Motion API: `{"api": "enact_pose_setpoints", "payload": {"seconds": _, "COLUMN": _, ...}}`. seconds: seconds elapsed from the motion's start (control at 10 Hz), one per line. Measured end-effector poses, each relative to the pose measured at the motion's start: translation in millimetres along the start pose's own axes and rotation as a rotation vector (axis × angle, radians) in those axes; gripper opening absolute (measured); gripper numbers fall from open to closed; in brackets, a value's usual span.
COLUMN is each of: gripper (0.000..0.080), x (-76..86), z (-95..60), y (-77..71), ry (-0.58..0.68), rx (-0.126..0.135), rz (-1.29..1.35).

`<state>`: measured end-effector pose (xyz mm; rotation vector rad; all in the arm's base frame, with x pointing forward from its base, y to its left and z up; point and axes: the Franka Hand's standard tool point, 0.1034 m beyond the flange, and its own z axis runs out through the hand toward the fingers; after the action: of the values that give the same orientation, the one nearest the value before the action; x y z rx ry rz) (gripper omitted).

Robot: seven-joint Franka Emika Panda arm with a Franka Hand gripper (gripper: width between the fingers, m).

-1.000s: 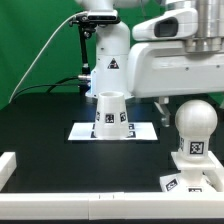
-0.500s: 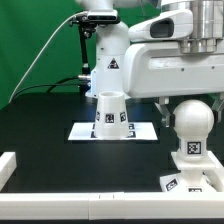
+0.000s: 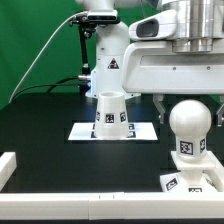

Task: Assemble lamp

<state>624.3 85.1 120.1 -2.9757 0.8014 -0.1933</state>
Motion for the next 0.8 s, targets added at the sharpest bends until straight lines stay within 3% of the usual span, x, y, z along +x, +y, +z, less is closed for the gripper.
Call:
{"api": "enact_pose_setpoints", "payload": {"seconds": 0.2, "gripper": 0.0574, "x": -1.8, "z": 0.8, "y": -3.0, "ry": -0.054, "rx": -0.024, "rz": 0.246}}
{"api": "enact_pose_setpoints", "payload": {"seconds": 0.5, "gripper": 0.0575, "x": 3.9, "z": 3.4, "y": -8.3, "ry": -0.109, "rx": 0.009, "rz": 0.718}}
{"api": "enact_pose_setpoints", "payload": {"seconds": 0.6, "gripper": 0.0576, "x": 4.1, "z": 2.5, "y": -9.5, "ry": -0.116, "rx": 0.004, "rz": 0.847}}
{"api": "enact_pose_setpoints", "payload": {"seconds": 0.8, "gripper": 0.0581, "x": 2.8, "z": 3.6, "y": -9.9, "ry": -0.117, "rx": 0.001, "rz": 0.866}}
